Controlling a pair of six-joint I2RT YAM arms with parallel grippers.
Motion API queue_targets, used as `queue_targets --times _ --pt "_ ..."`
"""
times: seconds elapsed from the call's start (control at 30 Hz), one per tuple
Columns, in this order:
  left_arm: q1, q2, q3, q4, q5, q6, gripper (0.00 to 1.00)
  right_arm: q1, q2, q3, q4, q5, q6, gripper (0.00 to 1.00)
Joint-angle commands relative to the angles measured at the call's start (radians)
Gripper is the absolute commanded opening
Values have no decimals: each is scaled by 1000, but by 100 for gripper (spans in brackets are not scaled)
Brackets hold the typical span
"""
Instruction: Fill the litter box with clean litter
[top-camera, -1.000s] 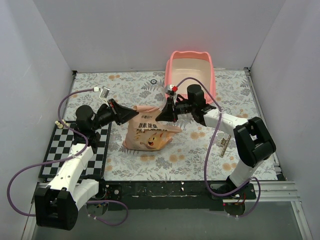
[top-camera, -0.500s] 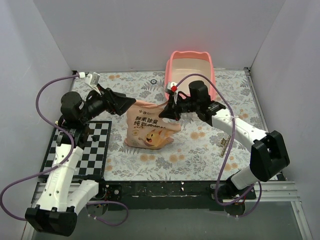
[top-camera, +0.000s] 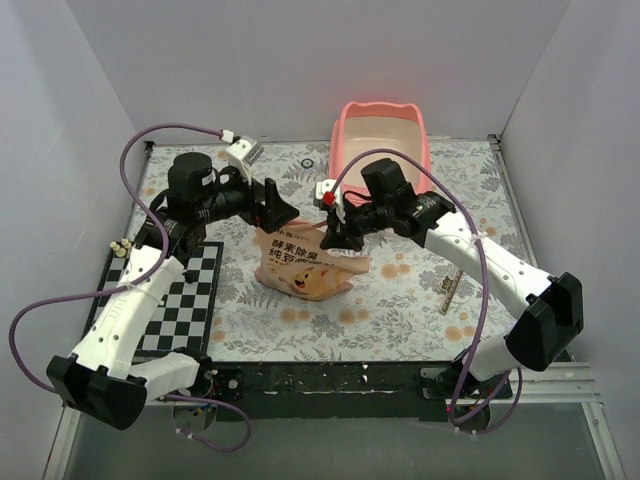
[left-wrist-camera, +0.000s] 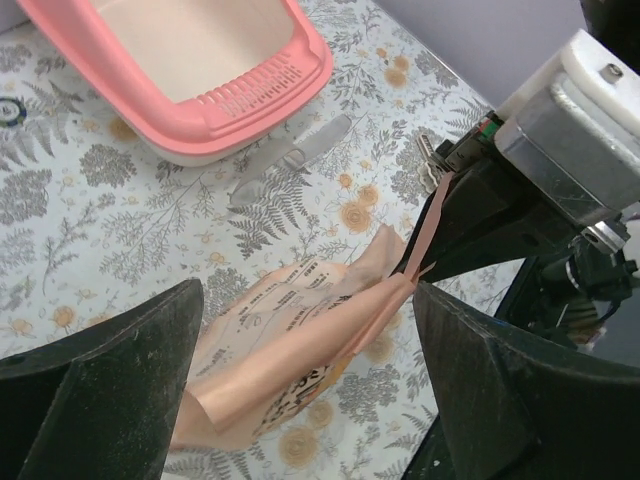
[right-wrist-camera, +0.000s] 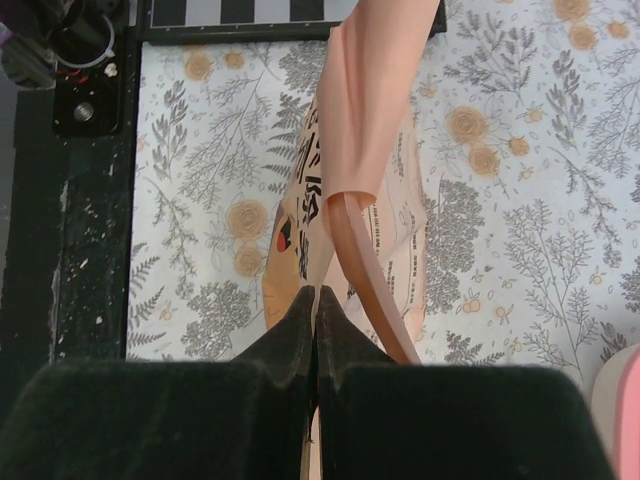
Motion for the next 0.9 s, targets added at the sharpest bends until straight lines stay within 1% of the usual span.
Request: queue_targets --times 0.0,0.17,0.33,0.6,0.67,0.7,0.73,0.8,0.87 --pt "-46 -34 54 -66 3 207 87 9 -91 49 -84 -53 -44 1" --pt "-89 -33 26 -119 -11 293 88 14 -102 47 -107 -64 -49 1" --pt "-110 -34 -28 -129 41 294 88 14 -110 37 -115 -65 -58 1" --pt "-148 -56 -113 -135 40 273 87 14 -119 23 -107 -73 -50 1" --pt "-162 -50 -132 -138 35 273 84 14 -117 21 -104 -75 -49 1" --pt "-171 -47 -138 -145 29 273 80 14 -119 20 -98 -73 -44 1" --pt "-182 -41 -144 -149 26 276 72 14 -117 21 -93 -73 -40 1" --pt "-191 -36 -153 -151 6 274 48 14 -111 21 -89 -67 -33 1" --pt "-198 -42 -161 -149 -15 279 22 14 -105 26 -83 -58 -20 1"
